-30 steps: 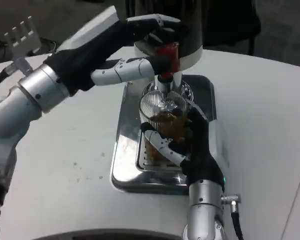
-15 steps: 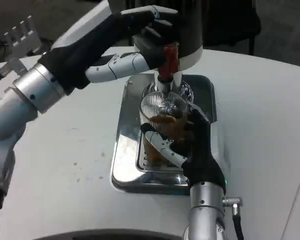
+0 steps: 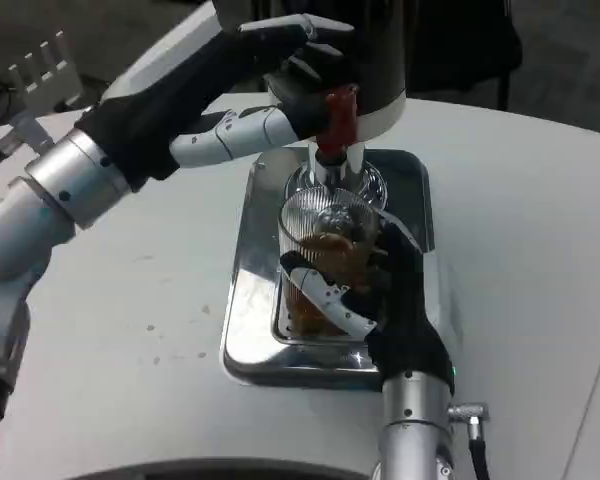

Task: Grasp the cup under the faucet to collect the drink, then remove the cup.

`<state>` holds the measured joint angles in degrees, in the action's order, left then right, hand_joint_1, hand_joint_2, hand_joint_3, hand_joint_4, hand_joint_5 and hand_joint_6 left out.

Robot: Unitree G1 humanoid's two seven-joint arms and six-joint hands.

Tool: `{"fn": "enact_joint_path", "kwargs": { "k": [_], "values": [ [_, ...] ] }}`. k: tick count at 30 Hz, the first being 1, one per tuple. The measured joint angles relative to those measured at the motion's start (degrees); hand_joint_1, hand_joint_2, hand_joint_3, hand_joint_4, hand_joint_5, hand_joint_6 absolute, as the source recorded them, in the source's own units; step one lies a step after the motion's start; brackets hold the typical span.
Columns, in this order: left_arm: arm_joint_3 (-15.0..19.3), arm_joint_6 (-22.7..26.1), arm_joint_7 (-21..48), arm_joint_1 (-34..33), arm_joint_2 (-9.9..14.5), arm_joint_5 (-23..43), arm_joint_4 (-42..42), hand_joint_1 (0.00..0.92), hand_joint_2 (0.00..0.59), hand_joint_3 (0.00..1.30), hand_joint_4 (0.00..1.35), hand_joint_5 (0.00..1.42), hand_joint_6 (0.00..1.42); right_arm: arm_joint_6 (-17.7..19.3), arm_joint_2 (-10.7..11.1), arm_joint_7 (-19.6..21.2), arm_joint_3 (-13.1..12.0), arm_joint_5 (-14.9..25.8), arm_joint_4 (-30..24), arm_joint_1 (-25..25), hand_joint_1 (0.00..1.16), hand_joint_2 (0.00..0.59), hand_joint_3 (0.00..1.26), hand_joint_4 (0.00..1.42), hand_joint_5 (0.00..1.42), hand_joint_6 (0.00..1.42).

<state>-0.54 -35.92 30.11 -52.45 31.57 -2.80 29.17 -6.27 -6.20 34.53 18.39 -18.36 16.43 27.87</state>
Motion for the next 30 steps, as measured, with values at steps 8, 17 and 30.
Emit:
{"fn": "enact_joint_path", "kwargs": {
  "k": [8, 17, 30],
  "values": [
    [0.3, 0.0, -0.6, 0.0, -0.2, 0.1, 0.0, 0.000, 0.099, 0.34, 0.38, 0.49, 0.47, -0.1, -0.2, -0.1, 0.1, -0.5, -1.8, -1.8, 0.68, 0.236, 0.39, 0.41, 0.48, 0.46],
    [1.2, 0.0, -0.6, 0.0, -0.2, 0.2, 0.0, 0.000, 0.101, 0.35, 0.40, 0.50, 0.48, -0.1, -0.3, -0.6, 0.1, -0.7, -2.8, -2.6, 0.69, 0.248, 0.40, 0.47, 0.54, 0.51],
    [1.5, 0.0, -0.6, 0.0, -0.2, 0.2, 0.0, 0.000, 0.105, 0.36, 0.40, 0.50, 0.48, -0.1, -0.4, -0.6, 0.1, -0.7, -3.5, -3.3, 0.69, 0.248, 0.44, 0.52, 0.58, 0.54]
  ]
}}
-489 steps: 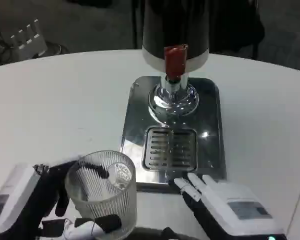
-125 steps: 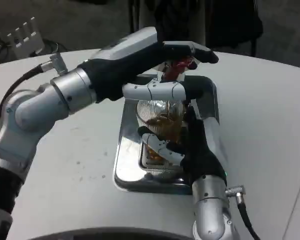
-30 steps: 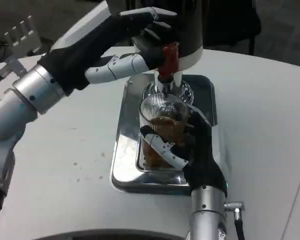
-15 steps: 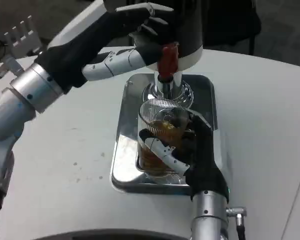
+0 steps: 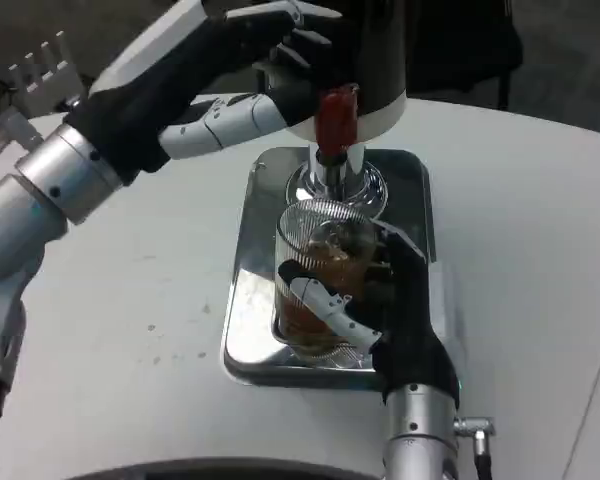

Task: Grasp the cup under the faucet to collect the drink, then remove the cup.

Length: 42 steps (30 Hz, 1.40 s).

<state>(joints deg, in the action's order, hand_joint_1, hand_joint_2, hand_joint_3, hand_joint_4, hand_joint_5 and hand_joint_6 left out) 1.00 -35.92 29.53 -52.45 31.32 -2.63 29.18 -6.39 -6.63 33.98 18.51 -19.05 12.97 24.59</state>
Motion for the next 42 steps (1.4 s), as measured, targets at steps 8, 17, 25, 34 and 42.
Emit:
{"fn": "enact_joint_path", "kwargs": {
  "k": [8, 17, 25, 34, 42],
  "values": [
    [0.1, 0.0, 0.0, 0.0, -0.1, 0.0, 0.0, 0.000, 0.106, 0.37, 0.40, 0.50, 0.48, 0.0, -0.1, 0.0, 0.0, -0.9, -1.4, -1.4, 0.70, 0.251, 0.48, 0.56, 0.62, 0.57],
    [0.4, 0.0, 0.0, 0.0, -0.2, 0.0, 0.0, 0.000, 0.107, 0.37, 0.40, 0.50, 0.48, -0.1, 0.1, -0.1, 0.0, -1.2, -2.3, -2.1, 0.74, 0.252, 0.51, 0.59, 0.66, 0.62],
    [0.9, 0.0, -0.4, 0.0, -0.5, 0.5, -0.1, 0.000, 0.107, 0.37, 0.41, 0.50, 0.49, -0.1, 0.9, -0.6, 0.3, -1.7, -5.3, -4.2, 0.77, 0.234, 0.54, 0.62, 0.72, 0.68],
    [2.4, 0.0, -0.5, 0.2, -0.4, 2.2, -0.8, 0.000, 0.107, 0.37, 0.41, 0.50, 0.50, -0.1, 2.5, -2.4, 1.0, -2.1, -9.1, -8.4, 0.78, 0.218, 0.56, 0.63, 0.74, 0.71],
    [3.5, 0.0, -0.5, 1.7, -0.3, 3.2, -2.7, 0.000, 0.108, 0.38, 0.41, 0.50, 0.50, -0.2, 3.3, -3.8, 1.8, -2.1, -13.6, -12.2, 0.79, 0.219, 0.58, 0.64, 0.77, 0.73]
  ]
}}
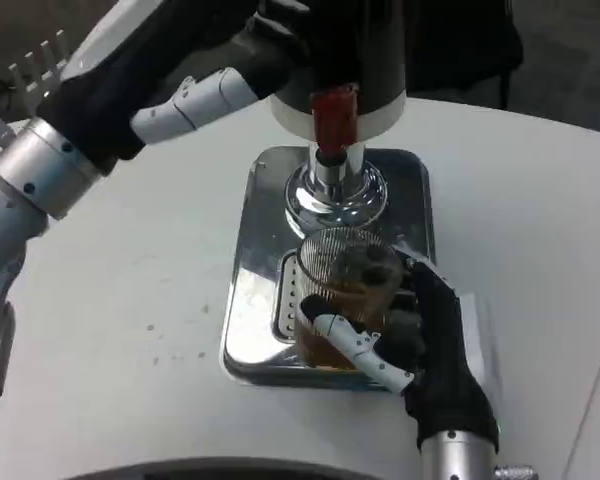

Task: Grasp the cup under the faucet to collect the drink, then remove the cup.

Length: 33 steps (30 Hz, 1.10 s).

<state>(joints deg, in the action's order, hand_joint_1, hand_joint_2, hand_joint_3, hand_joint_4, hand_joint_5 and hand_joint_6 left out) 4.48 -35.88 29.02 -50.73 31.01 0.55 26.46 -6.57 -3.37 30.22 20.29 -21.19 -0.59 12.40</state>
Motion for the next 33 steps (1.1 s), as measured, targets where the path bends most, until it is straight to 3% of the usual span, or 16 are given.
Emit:
{"fn": "enact_joint_path", "kwargs": {
  "k": [18, 33],
  "values": [
    [12.8, 7.7, -3.8, 17.2, 4.7, 4.5, -15.4, 0.000, 0.108, 0.39, 0.43, 0.52, 0.54, -0.1, 0.9, -3.2, 0.3, -2.1, -6.1, -5.7, 0.81, 0.211, 0.60, 0.67, 0.80, 0.78],
    [18.9, 11.7, -6.5, 33.0, 7.3, 3.0, -23.2, 0.000, 0.109, 0.39, 0.41, 0.49, 0.51, -0.1, 1.0, -4.2, -0.1, -3.3, -8.1, -7.3, 0.81, 0.203, 0.62, 0.69, 0.82, 0.80]
  ]
}}
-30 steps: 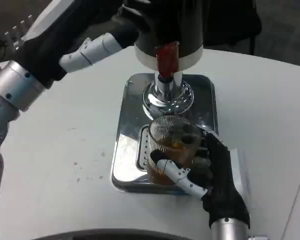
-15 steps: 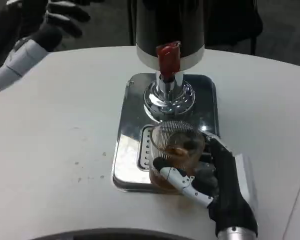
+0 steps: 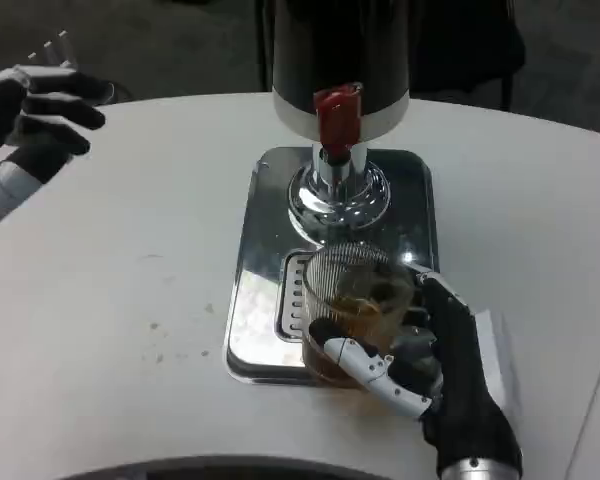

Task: Grasp the cup under the faucet to collect the drink, then remove the cup.

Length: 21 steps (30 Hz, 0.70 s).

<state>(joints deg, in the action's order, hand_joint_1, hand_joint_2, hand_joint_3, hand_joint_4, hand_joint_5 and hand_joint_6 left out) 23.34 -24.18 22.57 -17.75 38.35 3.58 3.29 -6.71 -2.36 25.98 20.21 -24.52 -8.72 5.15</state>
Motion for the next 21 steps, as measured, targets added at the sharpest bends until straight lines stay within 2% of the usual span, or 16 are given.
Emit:
{"fn": "enact_joint_path", "kwargs": {
  "k": [9, 16, 21],
  "values": [
    [0.6, 1.5, -1.4, 7.0, 0.0, -2.1, -4.8, 0.000, 0.109, 0.38, 0.39, 0.47, 0.48, 0.0, 0.0, -2.4, -0.9, -0.6, -1.4, -0.3, 0.83, 0.205, 0.63, 0.70, 0.85, 0.82],
    [0.6, 1.6, -1.9, 12.9, 0.0, -4.6, -7.3, 0.000, 0.109, 0.35, 0.34, 0.39, 0.43, 0.0, 0.1, -4.5, -1.2, -2.1, -3.5, -0.6, 0.83, 0.197, 0.64, 0.71, 0.86, 0.85],
    [0.1, 1.7, -3.1, 16.9, -0.5, -8.9, -10.9, 0.000, 0.107, 0.32, 0.28, 0.31, 0.38, 0.1, 0.8, -6.0, -1.4, -3.6, -5.3, -1.4, 0.84, 0.192, 0.65, 0.71, 0.87, 0.86]
  ]
}}
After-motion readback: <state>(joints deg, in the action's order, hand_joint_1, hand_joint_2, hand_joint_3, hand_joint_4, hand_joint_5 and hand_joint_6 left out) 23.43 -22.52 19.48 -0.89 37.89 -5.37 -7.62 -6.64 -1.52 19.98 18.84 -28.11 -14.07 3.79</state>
